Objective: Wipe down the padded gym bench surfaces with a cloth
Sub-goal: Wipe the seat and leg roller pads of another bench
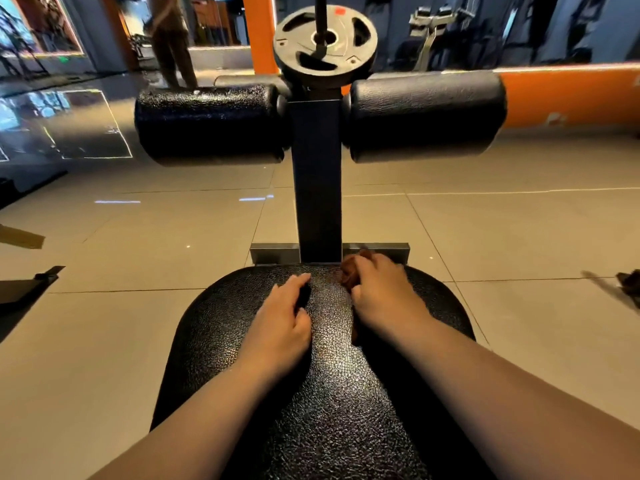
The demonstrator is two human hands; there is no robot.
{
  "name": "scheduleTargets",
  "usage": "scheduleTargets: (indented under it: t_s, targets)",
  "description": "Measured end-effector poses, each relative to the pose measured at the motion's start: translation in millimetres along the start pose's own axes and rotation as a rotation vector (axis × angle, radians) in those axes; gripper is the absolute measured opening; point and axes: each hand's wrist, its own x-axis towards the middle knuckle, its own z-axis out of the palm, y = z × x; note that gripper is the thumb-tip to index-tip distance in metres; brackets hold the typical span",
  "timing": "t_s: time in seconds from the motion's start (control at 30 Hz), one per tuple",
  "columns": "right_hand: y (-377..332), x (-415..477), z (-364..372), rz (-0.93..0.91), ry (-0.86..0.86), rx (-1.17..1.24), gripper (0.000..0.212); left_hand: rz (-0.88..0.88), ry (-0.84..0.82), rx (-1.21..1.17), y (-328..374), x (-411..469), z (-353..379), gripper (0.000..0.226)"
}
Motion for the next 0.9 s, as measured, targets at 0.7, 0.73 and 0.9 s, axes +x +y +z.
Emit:
scheduleTargets:
  t_s: [0.7, 0.73, 0.9]
  targets:
    - [50.8, -105.0, -17.7, -0.229, -0.084, 0.102, 0.06, 0.16, 0.005, 0.111, 8.1, -22.0, 2.8, 0.047]
    - [59.3, -104.9, -21.0, -0.26, -0.121, 0.084, 0.06, 0.16, 0.0, 0.114, 7.6, -23.9, 2.0, 0.047]
    - [68.1, -83.7, -13.4, -0.019, 0.082, 0.088, 0.059, 0.153, -0.035, 0.157, 6.3, -42.7, 0.0, 0.049]
